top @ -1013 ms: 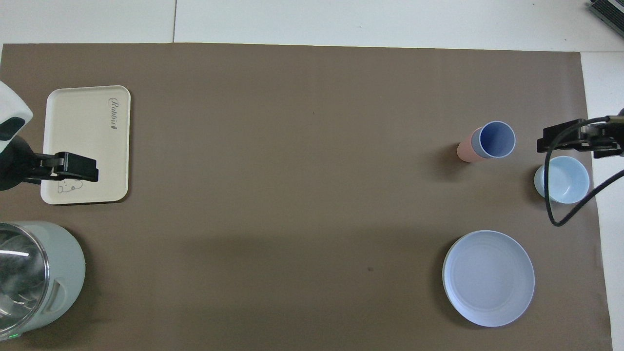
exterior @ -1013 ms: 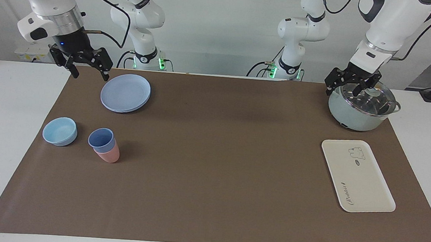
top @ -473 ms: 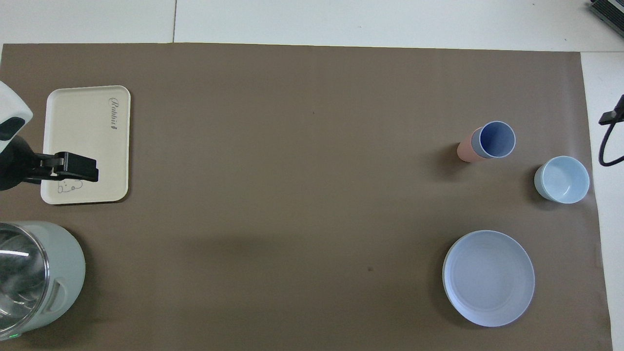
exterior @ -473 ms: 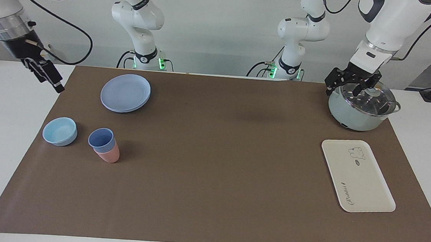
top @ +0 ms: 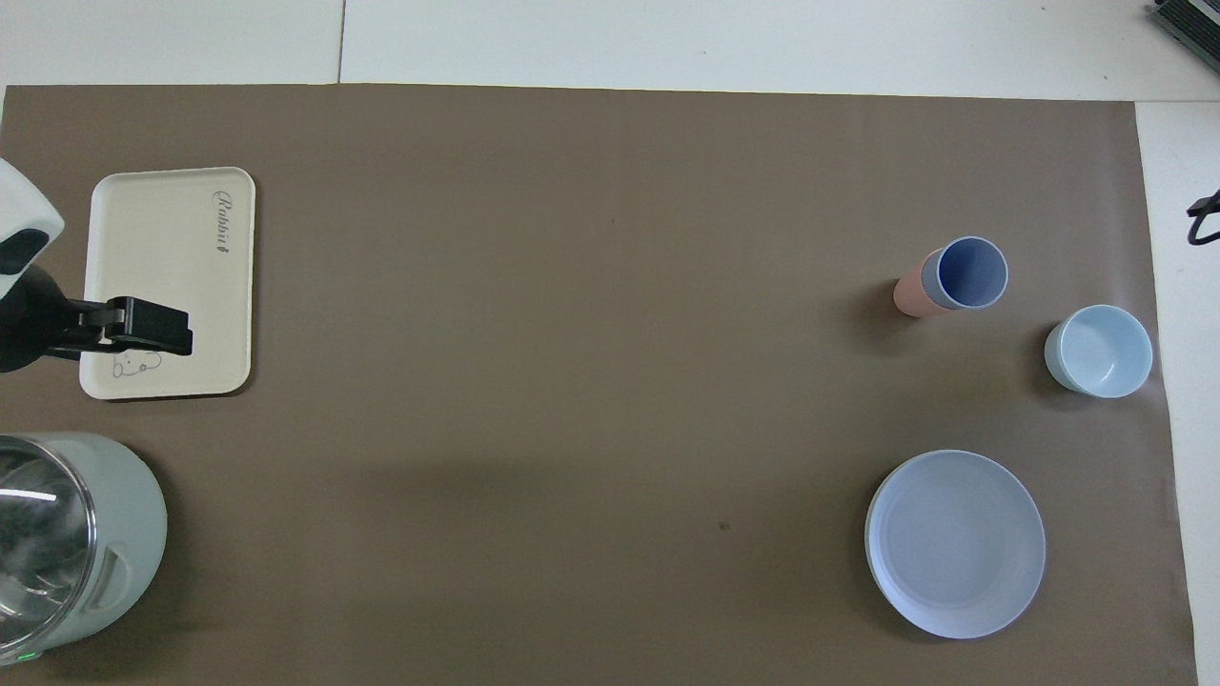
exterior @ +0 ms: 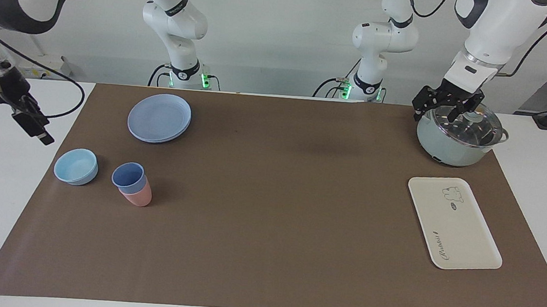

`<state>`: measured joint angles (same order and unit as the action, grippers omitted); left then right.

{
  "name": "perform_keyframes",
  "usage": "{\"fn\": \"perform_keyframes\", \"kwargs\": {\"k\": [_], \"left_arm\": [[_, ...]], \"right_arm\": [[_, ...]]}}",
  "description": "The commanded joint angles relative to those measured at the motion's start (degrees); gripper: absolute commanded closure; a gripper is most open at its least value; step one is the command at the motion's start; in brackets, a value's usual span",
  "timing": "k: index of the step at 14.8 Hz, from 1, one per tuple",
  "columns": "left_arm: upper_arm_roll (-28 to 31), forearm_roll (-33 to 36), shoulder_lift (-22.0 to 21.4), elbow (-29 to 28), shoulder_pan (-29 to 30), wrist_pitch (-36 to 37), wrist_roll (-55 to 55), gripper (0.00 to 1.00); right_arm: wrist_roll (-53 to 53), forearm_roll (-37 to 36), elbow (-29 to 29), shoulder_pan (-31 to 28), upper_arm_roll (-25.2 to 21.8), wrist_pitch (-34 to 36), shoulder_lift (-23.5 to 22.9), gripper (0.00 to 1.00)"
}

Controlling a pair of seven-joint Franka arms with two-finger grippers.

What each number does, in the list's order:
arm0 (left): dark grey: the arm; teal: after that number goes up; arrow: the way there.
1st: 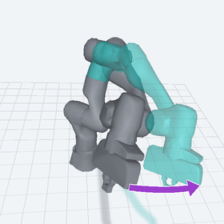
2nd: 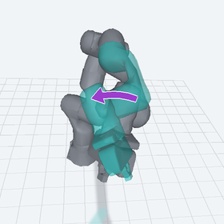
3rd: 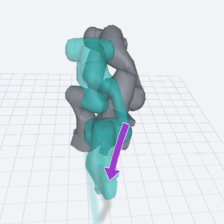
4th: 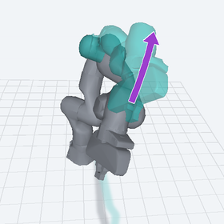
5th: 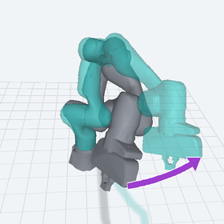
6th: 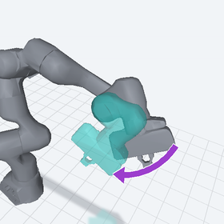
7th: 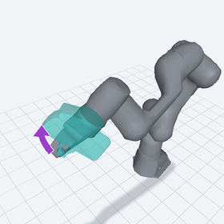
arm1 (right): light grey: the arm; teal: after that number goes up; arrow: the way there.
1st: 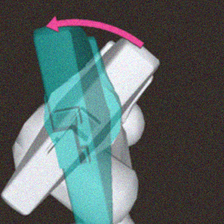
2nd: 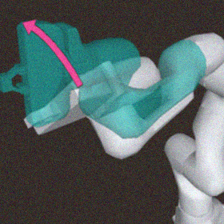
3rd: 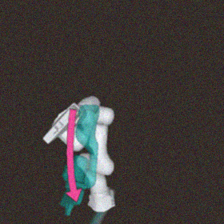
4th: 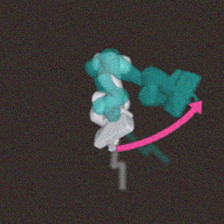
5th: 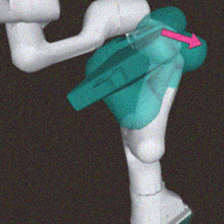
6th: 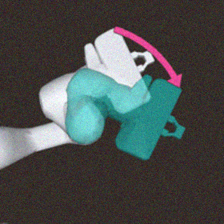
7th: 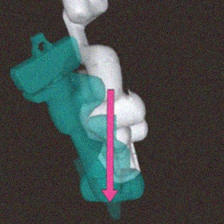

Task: Place cup on tray
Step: 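Reach the right gripper to the pink cup and grasp it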

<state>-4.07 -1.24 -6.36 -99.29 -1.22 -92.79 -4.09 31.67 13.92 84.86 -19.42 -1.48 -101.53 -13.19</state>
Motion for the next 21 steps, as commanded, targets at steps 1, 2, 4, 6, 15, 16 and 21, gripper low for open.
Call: {"fn": "perform_keyframes", "kwargs": {"k": [1,2,4,6,15,16,21], "left_arm": [[0.6,-0.8,-1.3,-1.0,-0.4,0.2,0.1,0.00],[0.6,-0.8,-1.3,-1.0,-0.4,0.2,0.0,0.00],[0.6,-0.8,-1.3,-1.0,-0.4,0.2,0.0,0.00],[0.6,-0.8,-1.3,-1.0,-0.4,0.2,0.0,0.00],[0.6,-0.8,-1.3,-1.0,-0.4,0.2,0.1,0.00],[0.6,-0.8,-1.3,-1.0,-0.4,0.3,0.0,0.00],[0.6,-0.8,-1.3,-1.0,-0.4,0.2,0.1,0.00]], "right_arm": [[3.0,4.9,-9.6,-1.8,0.6,2.5,-8.7,0.04],[5.5,5.2,-10.3,-2.0,0.6,1.8,-10.4,0.04],[7.0,5.3,-14.0,-2.5,0.8,-1.7,-15.8,0.04],[7.4,5.9,-15.6,-2.5,0.9,-2.9,-20.0,0.04],[14.1,17.5,-10.3,-3.0,0.9,-1.9,-24.6,0.04],[14.4,18.6,-8.2,-2.6,1.0,-1.7,-24.3,0.05],[14.4,20.5,-4.3,-1.3,1.4,-1.7,-24.3,0.04]]}}
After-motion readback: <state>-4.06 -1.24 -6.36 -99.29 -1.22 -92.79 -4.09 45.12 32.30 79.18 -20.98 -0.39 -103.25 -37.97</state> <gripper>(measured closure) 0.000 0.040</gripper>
